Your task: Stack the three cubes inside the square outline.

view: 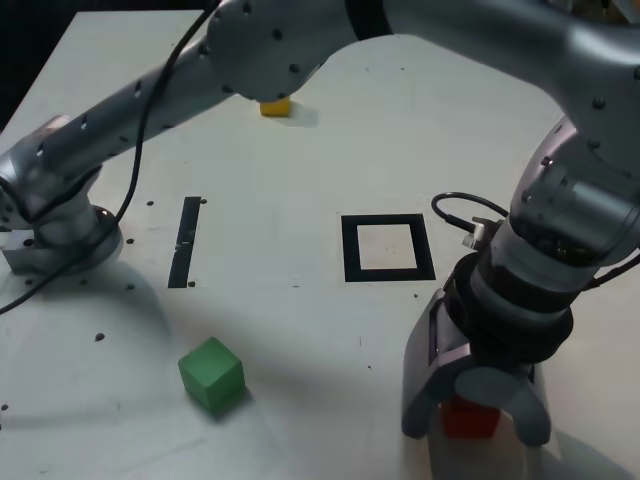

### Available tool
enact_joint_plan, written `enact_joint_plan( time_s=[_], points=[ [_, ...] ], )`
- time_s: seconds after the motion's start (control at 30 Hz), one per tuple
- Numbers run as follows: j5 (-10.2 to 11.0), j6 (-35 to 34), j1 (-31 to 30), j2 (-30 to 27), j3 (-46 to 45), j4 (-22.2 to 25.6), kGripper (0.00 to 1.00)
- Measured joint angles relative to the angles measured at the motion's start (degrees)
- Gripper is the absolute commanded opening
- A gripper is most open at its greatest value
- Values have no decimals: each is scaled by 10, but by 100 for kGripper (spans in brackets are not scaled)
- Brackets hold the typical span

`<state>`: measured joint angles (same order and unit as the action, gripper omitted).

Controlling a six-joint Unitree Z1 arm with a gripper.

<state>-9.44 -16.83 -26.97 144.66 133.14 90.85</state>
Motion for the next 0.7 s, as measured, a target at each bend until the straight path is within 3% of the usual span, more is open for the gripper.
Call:
enact_joint_plan(
  time_s=[0.1, 0.2, 0.7],
  points=[
    [1, 4, 2, 4, 1, 0, 40],
    [9, 9, 3, 6, 5, 0, 30],
    [10, 15, 3, 6, 11, 0, 29]
  ],
)
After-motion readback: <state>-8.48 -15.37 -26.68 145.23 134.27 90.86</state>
